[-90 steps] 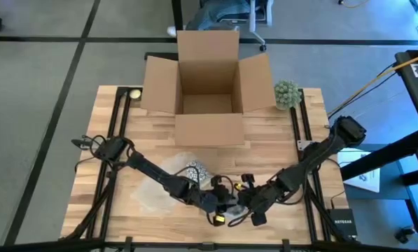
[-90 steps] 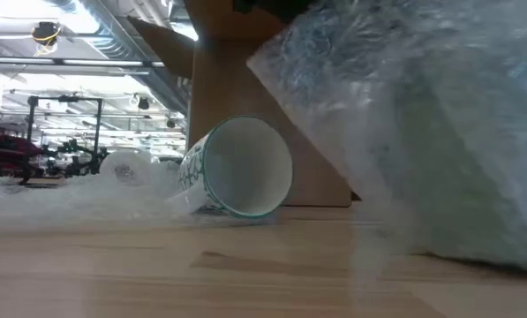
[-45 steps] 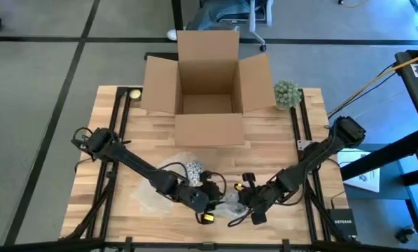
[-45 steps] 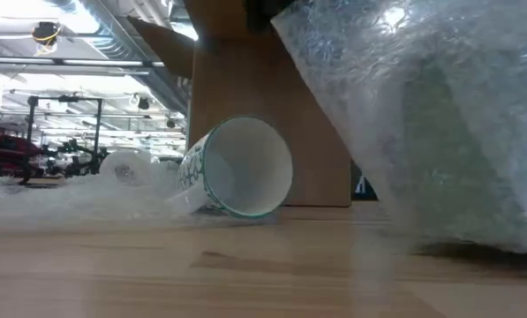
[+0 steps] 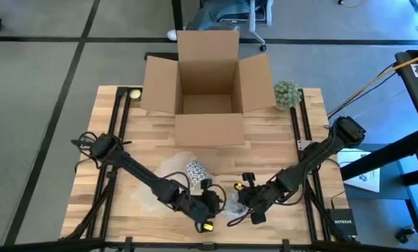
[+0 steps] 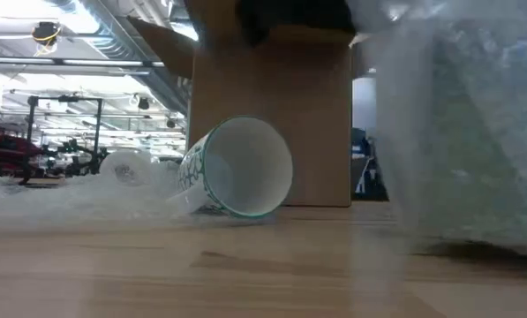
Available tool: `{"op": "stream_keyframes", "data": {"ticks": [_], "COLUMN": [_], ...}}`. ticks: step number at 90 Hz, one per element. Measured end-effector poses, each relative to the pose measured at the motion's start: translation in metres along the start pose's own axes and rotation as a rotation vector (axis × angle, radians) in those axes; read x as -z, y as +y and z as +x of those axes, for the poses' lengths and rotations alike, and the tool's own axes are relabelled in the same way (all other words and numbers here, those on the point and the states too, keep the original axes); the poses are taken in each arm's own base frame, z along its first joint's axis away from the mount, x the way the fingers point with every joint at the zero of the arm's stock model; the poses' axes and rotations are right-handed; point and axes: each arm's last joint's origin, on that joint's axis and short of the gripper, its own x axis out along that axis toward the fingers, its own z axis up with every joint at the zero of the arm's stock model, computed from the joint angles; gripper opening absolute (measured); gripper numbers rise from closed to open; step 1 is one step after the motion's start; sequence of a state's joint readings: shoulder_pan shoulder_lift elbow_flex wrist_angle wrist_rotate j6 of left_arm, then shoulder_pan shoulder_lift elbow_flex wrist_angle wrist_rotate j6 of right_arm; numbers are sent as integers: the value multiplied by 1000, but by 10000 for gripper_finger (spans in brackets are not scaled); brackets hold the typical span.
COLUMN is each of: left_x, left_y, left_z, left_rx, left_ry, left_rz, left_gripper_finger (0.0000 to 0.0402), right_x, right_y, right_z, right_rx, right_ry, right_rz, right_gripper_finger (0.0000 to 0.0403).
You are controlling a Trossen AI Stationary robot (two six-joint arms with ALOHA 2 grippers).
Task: Wrap mug
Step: Wrap the green mug with the right transparent bubble wrap
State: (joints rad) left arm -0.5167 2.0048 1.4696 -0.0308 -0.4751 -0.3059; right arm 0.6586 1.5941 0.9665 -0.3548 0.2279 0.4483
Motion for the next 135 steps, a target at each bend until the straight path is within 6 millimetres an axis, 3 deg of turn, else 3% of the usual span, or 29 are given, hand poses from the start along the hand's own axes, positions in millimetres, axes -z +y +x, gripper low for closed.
{"op": "stream_keyframes", "data": {"ticks": [14, 35, 57, 77, 93, 110, 135], "left_x": [-8, 9, 12, 12, 12, 12, 13], "left_y": [13, 25, 25, 25, 26, 26, 27], "left_z": [11, 36, 39, 39, 39, 39, 40], "left_rx": [35, 70, 61, 57, 55, 55, 43], "left_ry": [-38, 35, 41, 42, 44, 44, 49], "left_rz": [-17, -69, -66, -68, -67, -67, -63], "left_gripper_finger": [103, 103, 103, 103, 103, 103, 103], "right_x": [-2, -4, -6, -31, -43, -39, -26], "right_y": [0, 0, -2, 6, 18, 28, 18], "right_z": [0, 0, -2, -28, -35, -21, 22], "right_rx": [28, 47, 40, 33, -62, -80, 64], "right_ry": [-36, -65, -44, 4, -60, -96, 24], "right_rz": [27, 32, 29, 16, -2, -13, -22], "right_gripper_finger": [1, 1, 1, 1, 1, 1, 1]}}
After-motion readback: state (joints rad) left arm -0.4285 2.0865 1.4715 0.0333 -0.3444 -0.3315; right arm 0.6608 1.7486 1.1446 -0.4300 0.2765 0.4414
